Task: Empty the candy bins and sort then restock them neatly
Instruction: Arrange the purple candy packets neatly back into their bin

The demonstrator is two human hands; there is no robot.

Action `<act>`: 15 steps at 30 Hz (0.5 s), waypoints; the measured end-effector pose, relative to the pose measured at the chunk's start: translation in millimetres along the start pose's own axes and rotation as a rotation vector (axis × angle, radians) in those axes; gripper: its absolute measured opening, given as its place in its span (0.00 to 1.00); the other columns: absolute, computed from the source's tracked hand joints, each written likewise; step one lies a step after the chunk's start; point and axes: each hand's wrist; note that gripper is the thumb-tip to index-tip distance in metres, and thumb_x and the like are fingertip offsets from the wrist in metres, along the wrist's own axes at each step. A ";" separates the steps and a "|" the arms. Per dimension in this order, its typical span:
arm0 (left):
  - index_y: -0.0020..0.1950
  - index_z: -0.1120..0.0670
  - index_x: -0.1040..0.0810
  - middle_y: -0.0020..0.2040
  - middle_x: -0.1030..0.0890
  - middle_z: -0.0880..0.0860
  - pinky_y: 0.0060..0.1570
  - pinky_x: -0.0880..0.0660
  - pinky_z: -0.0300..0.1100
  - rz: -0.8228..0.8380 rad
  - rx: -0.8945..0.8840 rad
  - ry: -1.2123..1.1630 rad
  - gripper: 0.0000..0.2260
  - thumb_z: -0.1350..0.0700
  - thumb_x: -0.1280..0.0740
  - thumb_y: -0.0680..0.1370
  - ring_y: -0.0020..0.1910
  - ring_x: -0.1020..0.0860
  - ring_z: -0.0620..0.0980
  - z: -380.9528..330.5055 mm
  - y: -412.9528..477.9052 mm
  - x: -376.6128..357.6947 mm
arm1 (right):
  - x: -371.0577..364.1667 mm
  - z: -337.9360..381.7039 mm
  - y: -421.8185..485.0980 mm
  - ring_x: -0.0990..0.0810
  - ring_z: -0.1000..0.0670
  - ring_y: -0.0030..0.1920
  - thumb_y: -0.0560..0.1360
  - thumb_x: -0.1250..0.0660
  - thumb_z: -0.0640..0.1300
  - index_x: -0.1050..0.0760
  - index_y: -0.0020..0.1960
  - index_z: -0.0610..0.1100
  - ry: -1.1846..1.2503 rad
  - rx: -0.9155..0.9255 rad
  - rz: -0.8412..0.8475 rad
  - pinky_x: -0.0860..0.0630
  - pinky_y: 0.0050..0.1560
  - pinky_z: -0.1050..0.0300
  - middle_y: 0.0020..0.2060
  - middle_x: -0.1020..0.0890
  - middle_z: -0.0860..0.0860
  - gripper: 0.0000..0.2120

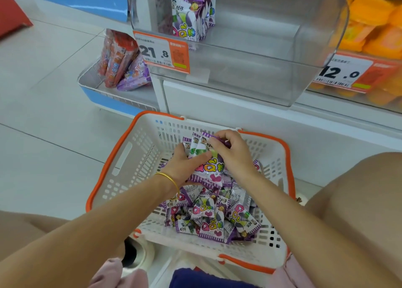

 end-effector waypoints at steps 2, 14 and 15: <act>0.68 0.53 0.38 0.68 0.28 0.58 0.39 0.18 0.49 -0.073 0.004 0.020 0.28 0.49 0.28 0.73 0.53 0.20 0.56 2.7 6.7 9.2 | -5.4 -16.2 3.6 0.24 0.52 0.45 0.79 0.38 0.50 0.26 0.50 0.47 0.152 -0.150 -0.083 0.27 0.49 0.58 0.44 0.23 0.51 0.06; 0.67 0.55 0.39 0.64 0.26 0.58 0.33 0.19 0.47 -0.215 0.070 -0.011 0.28 0.51 0.28 0.74 0.53 0.20 0.57 8.0 17.3 31.9 | -52.4 -149.5 -35.5 0.33 0.52 0.27 0.77 0.34 0.49 0.41 0.36 0.44 -0.482 -0.850 0.396 0.34 0.20 0.64 0.30 0.34 0.49 0.19; 0.66 0.54 0.38 0.63 0.26 0.59 0.33 0.19 0.47 -0.212 0.070 -0.007 0.26 0.51 0.28 0.74 0.53 0.20 0.57 8.0 17.2 31.9 | -54.0 -150.1 -33.6 0.29 0.51 0.30 0.76 0.31 0.45 0.39 0.40 0.42 -0.429 -0.894 0.362 0.28 0.24 0.64 0.32 0.32 0.48 0.17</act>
Point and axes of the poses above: each hand's wrist, its own y-axis towards the middle knuckle, its own x-axis out of the back of the hand, z = x × y
